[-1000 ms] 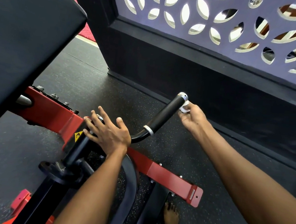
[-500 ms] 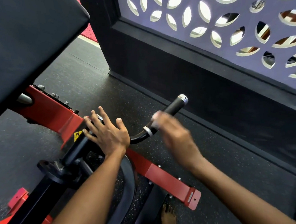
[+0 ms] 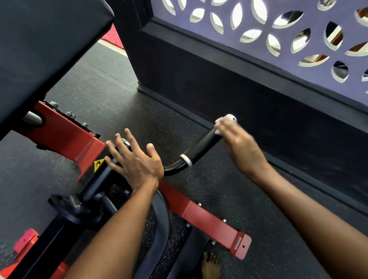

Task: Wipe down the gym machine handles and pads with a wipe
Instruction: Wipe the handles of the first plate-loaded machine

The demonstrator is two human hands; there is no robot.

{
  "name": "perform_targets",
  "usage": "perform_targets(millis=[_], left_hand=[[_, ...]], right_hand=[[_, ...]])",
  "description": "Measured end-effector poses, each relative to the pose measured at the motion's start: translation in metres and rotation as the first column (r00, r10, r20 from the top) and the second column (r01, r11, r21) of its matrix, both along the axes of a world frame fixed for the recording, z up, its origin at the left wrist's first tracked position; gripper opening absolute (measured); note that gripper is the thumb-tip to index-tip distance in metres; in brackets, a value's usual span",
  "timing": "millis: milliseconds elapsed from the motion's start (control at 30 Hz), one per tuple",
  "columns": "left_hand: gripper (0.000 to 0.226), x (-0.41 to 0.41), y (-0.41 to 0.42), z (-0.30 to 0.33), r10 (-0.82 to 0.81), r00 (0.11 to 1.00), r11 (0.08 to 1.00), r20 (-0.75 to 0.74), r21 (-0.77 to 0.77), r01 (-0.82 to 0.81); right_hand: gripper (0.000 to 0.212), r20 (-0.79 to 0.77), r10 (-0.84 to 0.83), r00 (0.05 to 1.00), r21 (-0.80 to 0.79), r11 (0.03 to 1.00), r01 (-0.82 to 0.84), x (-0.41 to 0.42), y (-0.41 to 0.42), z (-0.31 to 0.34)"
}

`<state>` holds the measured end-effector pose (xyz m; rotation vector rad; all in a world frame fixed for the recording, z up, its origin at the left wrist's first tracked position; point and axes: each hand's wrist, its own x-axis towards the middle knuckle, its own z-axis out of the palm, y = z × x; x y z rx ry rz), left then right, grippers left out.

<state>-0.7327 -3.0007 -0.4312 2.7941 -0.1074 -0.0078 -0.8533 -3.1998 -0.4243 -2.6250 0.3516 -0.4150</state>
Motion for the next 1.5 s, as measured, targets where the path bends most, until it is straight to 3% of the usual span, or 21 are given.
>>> perform_targets(millis=[67,133,200,333,433,500,567,633,700,767,800,867,900,933,967,1167,1233,1333,1400,1467,1500], left_hand=[[0.067,0.000,0.000,0.000,0.001,1.000,1.000,0.005,-0.004,-0.001],[0.067,0.001,0.001,-0.001,0.003,1.000,1.000,0.003,0.002,-0.003],[0.067,0.001,0.001,-0.001,0.007,1.000,1.000,0.002,0.003,-0.007],[0.067,0.001,0.000,-0.001,0.000,1.000,1.000,-0.002,-0.004,0.000],[0.067,0.001,0.001,0.000,-0.001,1.000,1.000,-0.005,-0.003,0.001],[0.067,0.001,0.001,0.000,-0.001,1.000,1.000,-0.007,0.003,0.001],[0.067,0.001,0.001,0.001,-0.001,1.000,1.000,-0.006,0.006,0.001],[0.067,0.001,0.000,0.000,-0.001,1.000,1.000,-0.003,0.002,0.001],[0.067,0.000,0.000,0.000,-0.002,1.000,1.000,-0.004,0.002,0.002],[0.067,0.000,0.000,0.001,-0.001,1.000,1.000,-0.001,0.001,0.001],[0.067,0.000,0.000,0.000,0.001,1.000,1.000,-0.002,0.001,-0.001],[0.066,0.001,0.000,0.000,0.005,1.000,1.000,-0.003,-0.001,-0.005],[0.066,0.000,0.000,0.000,0.006,1.000,1.000,0.000,-0.002,-0.006],[0.066,0.000,-0.001,0.000,0.007,1.000,1.000,0.001,-0.003,-0.007],[0.066,0.000,-0.001,0.000,0.007,1.000,1.000,0.002,-0.004,-0.007],[0.066,0.001,0.000,0.000,0.006,1.000,1.000,-0.009,0.001,-0.006],[0.066,0.000,0.000,0.000,0.003,1.000,1.000,-0.009,-0.004,-0.003],[0.066,0.000,0.000,0.001,-0.004,1.000,1.000,-0.002,-0.016,0.004],[0.066,0.001,0.000,0.000,-0.005,1.000,1.000,-0.004,-0.013,0.005],[0.066,0.001,0.000,0.000,-0.002,1.000,1.000,-0.008,-0.011,0.002],[0.066,0.001,0.001,0.001,-0.002,1.000,1.000,-0.008,-0.011,0.002]], right_hand=[[0.032,-0.129,-0.132,0.983,-0.035,0.991,0.128,0.015,-0.001,0.009],[0.024,-0.272,0.159,0.949,-0.070,0.980,-0.184,0.035,0.020,0.020],[0.017,-0.467,0.381,0.798,0.018,0.906,-0.422,0.055,0.037,0.039],[0.017,-0.737,-0.025,0.676,-0.136,0.985,-0.111,0.092,0.018,0.074],[0.022,-0.792,0.028,0.610,-0.090,0.983,-0.162,0.103,0.036,0.075],[0.022,-0.718,0.200,0.666,0.092,0.977,-0.194,0.089,0.060,0.064],[0.022,-0.397,0.272,0.877,0.133,0.962,-0.238,0.051,0.074,0.044],[0.026,-0.019,0.182,0.983,0.118,0.977,-0.178,0.001,0.083,0.018],[0.029,0.020,-0.085,0.996,0.303,0.950,0.075,-0.044,0.101,-0.002],[0.032,-0.184,-0.404,0.896,0.597,0.679,0.428,-0.052,0.116,-0.003],[0.032,-0.314,-0.521,0.794,0.730,0.402,0.552,-0.040,0.116,0.002],[0.034,-0.521,-0.492,0.698,0.854,-0.303,0.423,-0.003,0.101,0.012],[0.037,-0.538,-0.421,0.730,0.790,-0.553,0.263,0.013,0.092,0.017],[0.039,-0.547,-0.378,0.747,0.704,-0.690,0.166,0.026,0.083,0.019],[0.040,-0.552,-0.374,0.745,0.659,-0.743,0.116,0.033,0.076,0.020],[0.022,-0.522,-0.652,0.550,0.775,-0.631,-0.012,0.041,0.023,0.025],[0.022,-0.493,-0.609,0.622,0.782,-0.623,0.009,0.034,0.030,0.026],[0.034,-0.513,-0.371,0.774,0.801,-0.531,0.276,0.013,0.052,0.022],[0.032,-0.444,-0.601,0.665,0.896,-0.288,0.339,0.003,0.057,0.018],[0.031,-0.082,-0.818,0.569,0.835,0.256,0.487,-0.005,0.061,0.020],[0.029,0.170,-0.700,0.694,0.684,0.591,0.428,-0.007,0.066,0.019]])
